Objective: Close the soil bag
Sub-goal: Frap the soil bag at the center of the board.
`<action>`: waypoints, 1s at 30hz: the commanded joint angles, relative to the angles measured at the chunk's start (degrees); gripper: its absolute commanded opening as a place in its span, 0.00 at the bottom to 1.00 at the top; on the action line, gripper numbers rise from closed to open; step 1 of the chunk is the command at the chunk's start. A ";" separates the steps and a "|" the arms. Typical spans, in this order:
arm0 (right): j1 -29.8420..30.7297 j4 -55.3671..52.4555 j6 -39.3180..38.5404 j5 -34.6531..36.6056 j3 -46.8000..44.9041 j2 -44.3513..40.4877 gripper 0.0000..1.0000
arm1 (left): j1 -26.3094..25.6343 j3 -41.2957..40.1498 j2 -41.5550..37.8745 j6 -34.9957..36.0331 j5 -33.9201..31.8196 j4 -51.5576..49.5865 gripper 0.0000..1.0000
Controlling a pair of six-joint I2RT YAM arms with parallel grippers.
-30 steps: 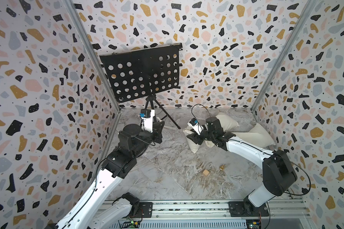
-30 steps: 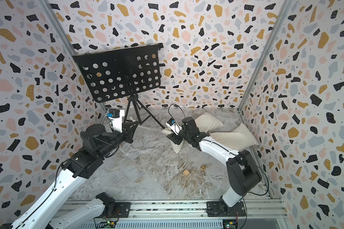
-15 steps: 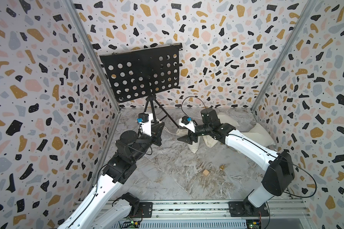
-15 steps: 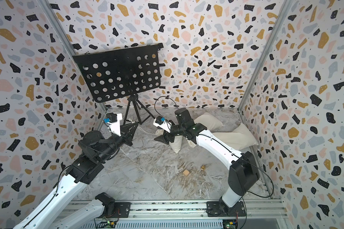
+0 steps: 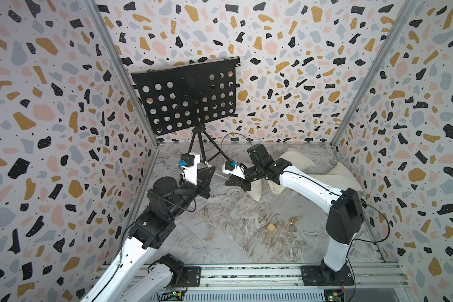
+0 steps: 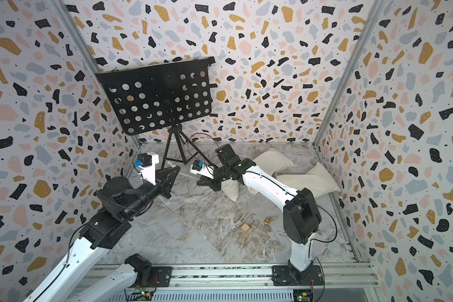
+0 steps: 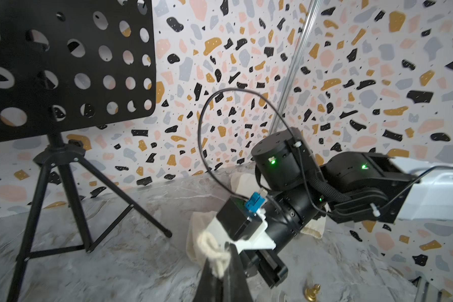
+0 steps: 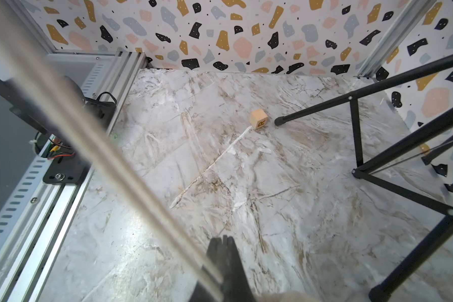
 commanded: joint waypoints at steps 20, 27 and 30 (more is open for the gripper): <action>-10.83 -8.83 2.41 41.11 -7.96 5.96 0.09 | 0.44 28.80 -4.17 2.82 -14.73 -3.30 0.00; -10.64 -7.19 6.97 33.74 -8.60 4.99 0.21 | 0.45 24.83 -3.05 1.50 -15.65 -2.69 0.00; -10.22 -3.31 8.50 31.32 -11.13 2.90 0.27 | 0.45 23.41 -3.16 1.49 -17.61 -2.57 0.00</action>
